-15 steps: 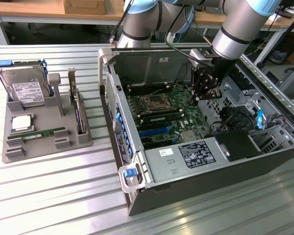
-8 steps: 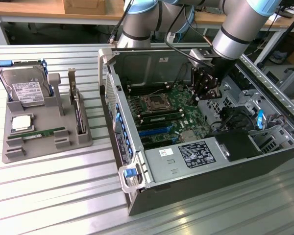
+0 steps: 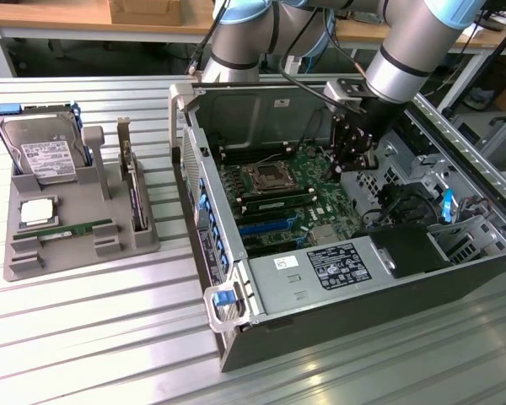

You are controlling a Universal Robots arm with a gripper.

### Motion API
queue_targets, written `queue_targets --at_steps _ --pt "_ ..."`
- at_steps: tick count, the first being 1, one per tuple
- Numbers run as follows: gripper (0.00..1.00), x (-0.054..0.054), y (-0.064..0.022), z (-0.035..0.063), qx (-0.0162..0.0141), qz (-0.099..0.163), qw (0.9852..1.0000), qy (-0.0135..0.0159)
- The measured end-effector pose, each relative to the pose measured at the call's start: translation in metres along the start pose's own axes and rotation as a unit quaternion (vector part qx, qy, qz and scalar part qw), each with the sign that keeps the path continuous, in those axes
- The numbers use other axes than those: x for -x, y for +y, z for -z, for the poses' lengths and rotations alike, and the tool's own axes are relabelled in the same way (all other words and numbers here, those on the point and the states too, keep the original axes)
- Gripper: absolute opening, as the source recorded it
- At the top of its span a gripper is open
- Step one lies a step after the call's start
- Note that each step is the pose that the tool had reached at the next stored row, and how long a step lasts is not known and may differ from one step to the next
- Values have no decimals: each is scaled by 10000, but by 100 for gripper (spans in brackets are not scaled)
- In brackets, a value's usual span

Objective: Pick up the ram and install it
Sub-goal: 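Press down the ram until it locks into place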

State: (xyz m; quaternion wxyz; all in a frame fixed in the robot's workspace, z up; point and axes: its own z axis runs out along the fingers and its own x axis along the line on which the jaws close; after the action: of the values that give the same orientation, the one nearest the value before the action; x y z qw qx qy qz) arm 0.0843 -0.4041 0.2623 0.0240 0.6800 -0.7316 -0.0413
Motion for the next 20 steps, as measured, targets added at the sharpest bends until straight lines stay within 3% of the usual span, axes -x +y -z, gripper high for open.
queue_targets --at_steps 10,20 --pt "10 0 0 -6 -5 -217 9998 -19" --pt "10 0 -1 -12 -12 -580 9983 -52"
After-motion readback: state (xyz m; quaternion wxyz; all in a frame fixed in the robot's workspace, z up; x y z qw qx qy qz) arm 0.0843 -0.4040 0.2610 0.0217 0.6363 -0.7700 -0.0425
